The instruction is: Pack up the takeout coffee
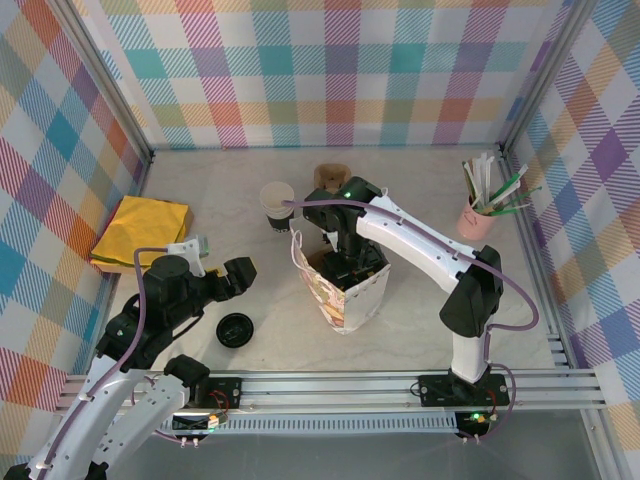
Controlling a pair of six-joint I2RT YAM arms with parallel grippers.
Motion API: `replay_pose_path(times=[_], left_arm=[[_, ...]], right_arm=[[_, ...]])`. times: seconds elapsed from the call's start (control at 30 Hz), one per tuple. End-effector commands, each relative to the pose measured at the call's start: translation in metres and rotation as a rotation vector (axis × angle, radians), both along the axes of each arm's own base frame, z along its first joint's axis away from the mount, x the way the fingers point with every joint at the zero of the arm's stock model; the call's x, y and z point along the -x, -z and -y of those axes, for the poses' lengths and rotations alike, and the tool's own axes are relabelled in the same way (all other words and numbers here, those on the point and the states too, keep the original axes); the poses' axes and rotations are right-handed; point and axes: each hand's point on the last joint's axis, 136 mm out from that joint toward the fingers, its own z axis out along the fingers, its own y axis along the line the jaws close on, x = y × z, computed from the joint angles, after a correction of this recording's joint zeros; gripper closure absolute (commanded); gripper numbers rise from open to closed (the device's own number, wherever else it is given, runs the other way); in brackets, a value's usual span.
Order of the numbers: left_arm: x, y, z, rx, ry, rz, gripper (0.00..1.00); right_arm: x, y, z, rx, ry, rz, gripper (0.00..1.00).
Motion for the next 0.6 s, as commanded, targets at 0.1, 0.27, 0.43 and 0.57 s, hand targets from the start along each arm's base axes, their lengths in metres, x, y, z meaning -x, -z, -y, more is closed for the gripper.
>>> replay_pose_path(times=[0.1,0.27,0.43,0.57], left_arm=[[0.0029,-0.0024,0.0014,-0.007,0.023,0.013,0.00],[0.0031,-0.0035,0.0017,-0.004,0.024,0.014,0.00],[0.0036,-0.0048,0.0025,0.000,0.029,0.016,0.00],[0.0033,-0.0042,0.0022,-0.001,0.026,0.016,0.00]], right_arm=[[0.0273,-0.0161,0.0357,0.109,0.013,-0.096,0.31],[0.0263,-0.0173,0.0378,0.109,0.018,-0.090,0.31],[0.0273,-0.0159,0.0402,0.116,0.027,-0.095,0.31],[0.0273,-0.0171,0.0426,0.117,0.035,-0.090,0.31]])
